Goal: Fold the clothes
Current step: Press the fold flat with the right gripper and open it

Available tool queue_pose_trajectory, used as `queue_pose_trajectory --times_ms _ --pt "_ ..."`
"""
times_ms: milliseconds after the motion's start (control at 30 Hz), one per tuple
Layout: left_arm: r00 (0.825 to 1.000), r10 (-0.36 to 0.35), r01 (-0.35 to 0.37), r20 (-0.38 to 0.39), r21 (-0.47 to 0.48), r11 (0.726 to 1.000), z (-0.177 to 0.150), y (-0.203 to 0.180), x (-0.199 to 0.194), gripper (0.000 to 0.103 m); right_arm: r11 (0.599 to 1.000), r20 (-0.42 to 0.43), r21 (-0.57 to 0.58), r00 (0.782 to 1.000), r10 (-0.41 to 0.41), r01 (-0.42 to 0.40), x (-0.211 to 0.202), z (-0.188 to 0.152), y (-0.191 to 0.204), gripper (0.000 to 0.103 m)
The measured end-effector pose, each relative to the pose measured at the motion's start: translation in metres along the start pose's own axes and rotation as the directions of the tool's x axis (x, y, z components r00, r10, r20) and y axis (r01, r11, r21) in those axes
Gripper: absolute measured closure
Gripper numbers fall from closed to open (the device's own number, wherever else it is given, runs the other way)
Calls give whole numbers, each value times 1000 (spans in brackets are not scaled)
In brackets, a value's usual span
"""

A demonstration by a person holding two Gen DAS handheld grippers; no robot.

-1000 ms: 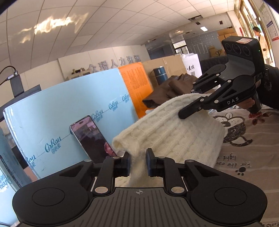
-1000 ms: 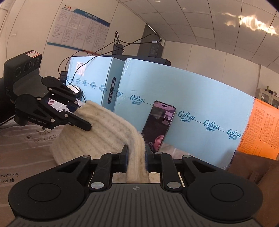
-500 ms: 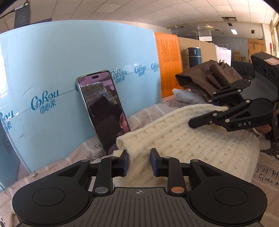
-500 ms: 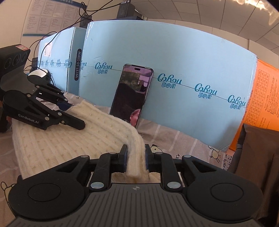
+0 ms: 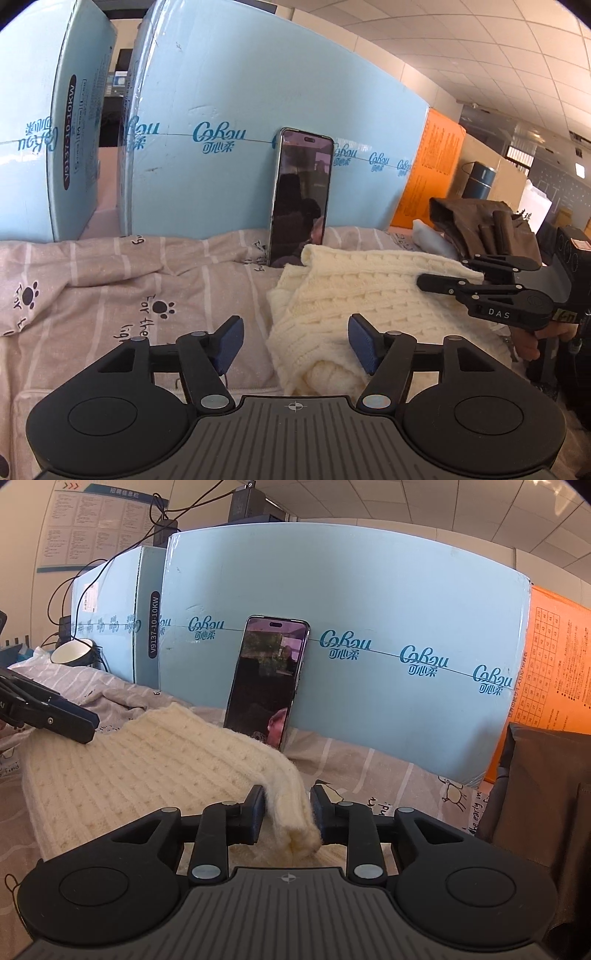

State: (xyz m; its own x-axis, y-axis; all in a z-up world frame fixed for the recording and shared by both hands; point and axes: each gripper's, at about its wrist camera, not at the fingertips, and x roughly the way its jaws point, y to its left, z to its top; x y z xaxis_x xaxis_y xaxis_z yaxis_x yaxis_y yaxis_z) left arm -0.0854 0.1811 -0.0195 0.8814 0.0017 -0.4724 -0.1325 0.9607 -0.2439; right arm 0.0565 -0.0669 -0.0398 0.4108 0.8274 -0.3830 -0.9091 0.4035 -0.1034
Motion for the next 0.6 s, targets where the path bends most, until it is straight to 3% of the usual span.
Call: queue_pose_trajectory --times_ms 233,433,600 --pt "997 -82 82 -4 -40 996 -3 -2 -5 36 1000 0 7 1000 -15 15 0 -1 -1 79" --pt "999 48 -47 -7 81 996 -14 -16 8 34 999 -25 12 999 -40 40 4 -4 -1 77" --pt "997 71 -70 -8 106 992 -20 -19 13 34 997 -47 29 996 -69 71 7 -7 -4 68"
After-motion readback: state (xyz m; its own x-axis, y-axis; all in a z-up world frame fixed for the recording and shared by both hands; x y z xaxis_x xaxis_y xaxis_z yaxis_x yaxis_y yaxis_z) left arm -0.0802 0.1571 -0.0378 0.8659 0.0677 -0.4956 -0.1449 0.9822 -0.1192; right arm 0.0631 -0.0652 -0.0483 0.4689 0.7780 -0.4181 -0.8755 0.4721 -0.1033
